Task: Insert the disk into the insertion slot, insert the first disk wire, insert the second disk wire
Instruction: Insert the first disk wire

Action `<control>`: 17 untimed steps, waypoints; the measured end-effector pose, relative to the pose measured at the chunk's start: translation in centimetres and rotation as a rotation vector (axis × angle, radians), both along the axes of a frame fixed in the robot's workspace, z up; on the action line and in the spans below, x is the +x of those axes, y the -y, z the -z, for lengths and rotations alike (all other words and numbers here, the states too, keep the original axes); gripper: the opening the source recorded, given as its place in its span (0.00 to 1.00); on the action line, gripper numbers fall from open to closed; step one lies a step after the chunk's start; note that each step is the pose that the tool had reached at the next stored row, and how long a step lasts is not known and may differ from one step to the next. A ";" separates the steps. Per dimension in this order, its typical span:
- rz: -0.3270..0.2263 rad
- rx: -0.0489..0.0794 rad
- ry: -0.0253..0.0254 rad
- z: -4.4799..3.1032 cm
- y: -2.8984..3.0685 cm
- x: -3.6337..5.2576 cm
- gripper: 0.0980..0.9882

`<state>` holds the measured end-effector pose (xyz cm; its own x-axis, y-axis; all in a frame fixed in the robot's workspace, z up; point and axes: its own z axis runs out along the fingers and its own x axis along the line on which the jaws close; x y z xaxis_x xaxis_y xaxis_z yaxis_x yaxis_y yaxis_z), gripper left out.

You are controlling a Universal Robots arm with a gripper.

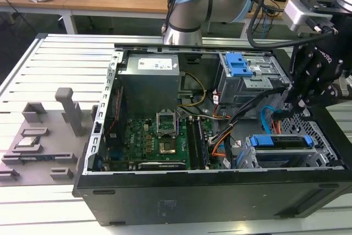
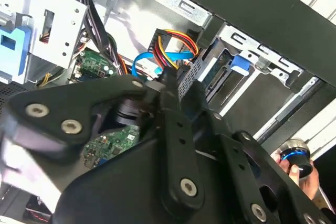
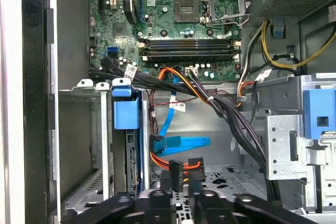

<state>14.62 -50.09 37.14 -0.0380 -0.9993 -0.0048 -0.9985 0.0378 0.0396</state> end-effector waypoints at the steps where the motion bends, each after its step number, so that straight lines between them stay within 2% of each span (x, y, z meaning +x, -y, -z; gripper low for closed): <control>1: 0.000 0.000 0.0000 0.00 0.00 0.00 0.22; 2: 0.000 0.000 0.0000 0.00 0.00 0.00 0.30; 10: 0.000 -0.014 0.0000 1.38 -0.12 -0.06 0.30; 14: 0.000 -0.021 0.0000 1.86 -0.15 -0.07 0.30; 17: 0.000 -0.022 0.0000 1.88 -0.14 -0.08 0.30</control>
